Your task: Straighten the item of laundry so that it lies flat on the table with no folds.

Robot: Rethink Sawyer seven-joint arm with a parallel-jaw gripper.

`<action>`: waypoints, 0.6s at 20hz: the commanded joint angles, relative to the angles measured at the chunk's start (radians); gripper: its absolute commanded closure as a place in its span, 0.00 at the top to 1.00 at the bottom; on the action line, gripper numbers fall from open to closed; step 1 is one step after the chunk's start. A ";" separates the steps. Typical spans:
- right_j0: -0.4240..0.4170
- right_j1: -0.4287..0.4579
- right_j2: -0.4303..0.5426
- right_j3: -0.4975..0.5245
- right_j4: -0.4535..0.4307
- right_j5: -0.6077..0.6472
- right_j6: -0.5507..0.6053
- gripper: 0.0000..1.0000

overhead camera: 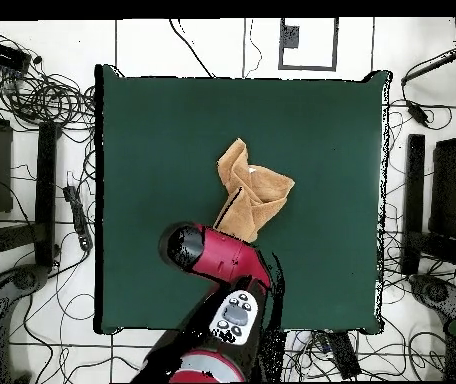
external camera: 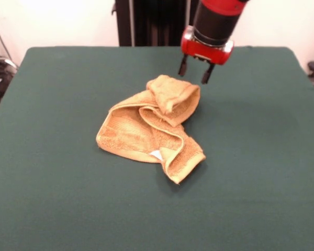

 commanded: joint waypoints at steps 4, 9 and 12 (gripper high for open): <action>-0.014 0.045 0.111 0.051 0.026 0.024 0.219 1.00; -0.039 0.084 0.158 0.049 0.058 -0.087 0.241 1.00; -0.041 0.065 0.160 0.022 0.070 -0.106 0.251 1.00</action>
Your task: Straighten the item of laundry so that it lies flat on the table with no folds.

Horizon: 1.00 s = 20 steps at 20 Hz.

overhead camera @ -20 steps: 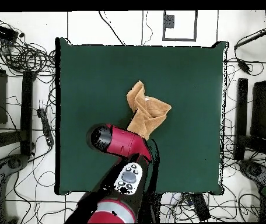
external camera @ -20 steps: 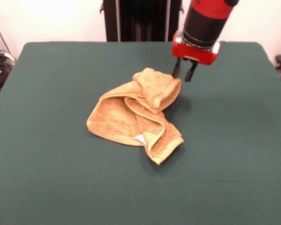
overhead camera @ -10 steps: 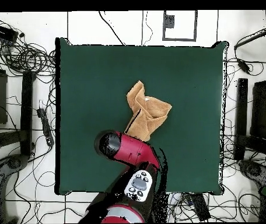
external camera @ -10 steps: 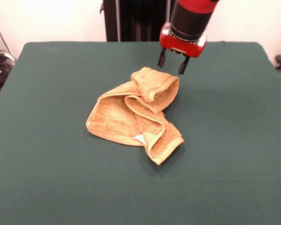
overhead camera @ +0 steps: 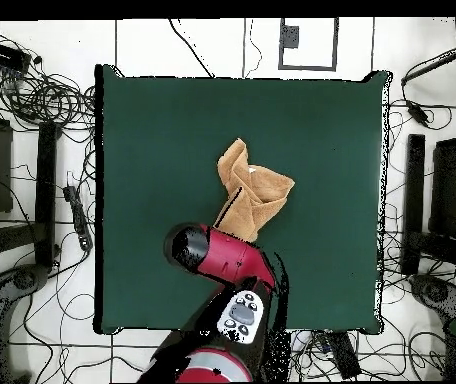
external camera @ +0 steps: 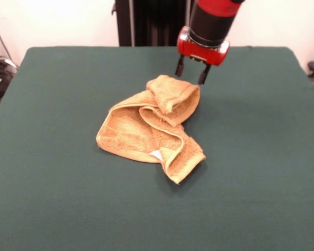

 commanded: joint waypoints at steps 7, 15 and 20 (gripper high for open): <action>-0.022 0.009 0.126 -0.014 0.058 -0.069 0.240 1.00; -0.151 0.094 0.323 0.046 0.044 -0.441 0.295 1.00; -0.172 0.119 0.352 0.033 0.014 -0.522 0.311 1.00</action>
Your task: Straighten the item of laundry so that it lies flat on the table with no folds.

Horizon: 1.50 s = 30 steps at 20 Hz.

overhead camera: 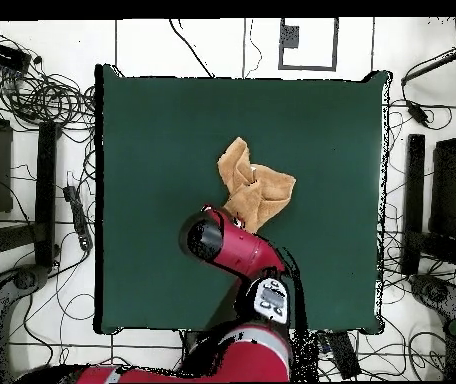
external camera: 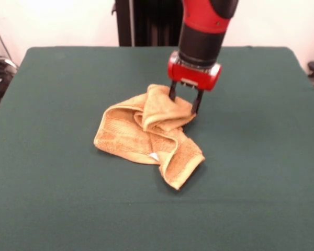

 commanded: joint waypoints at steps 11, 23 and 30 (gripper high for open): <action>-0.023 0.048 0.180 -0.002 0.012 -0.094 0.216 1.00; 0.061 0.042 0.102 0.014 0.052 -0.042 0.249 0.00; 0.291 -0.033 -0.029 0.134 0.221 0.169 0.467 0.00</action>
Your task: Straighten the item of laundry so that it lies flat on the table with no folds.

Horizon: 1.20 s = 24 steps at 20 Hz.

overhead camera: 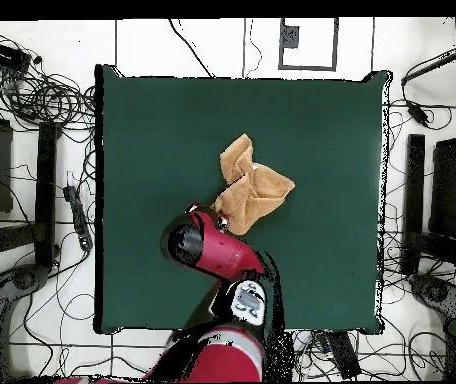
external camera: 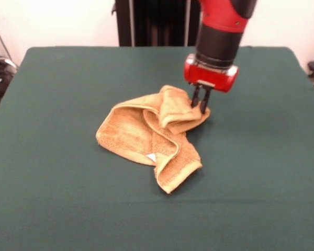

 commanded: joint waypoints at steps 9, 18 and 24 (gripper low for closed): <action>0.380 -0.070 -0.085 0.118 0.236 0.404 0.623 0.00; 0.264 0.034 0.098 0.145 0.136 0.036 0.539 0.00; 0.200 0.090 0.134 0.121 0.053 -0.143 0.552 1.00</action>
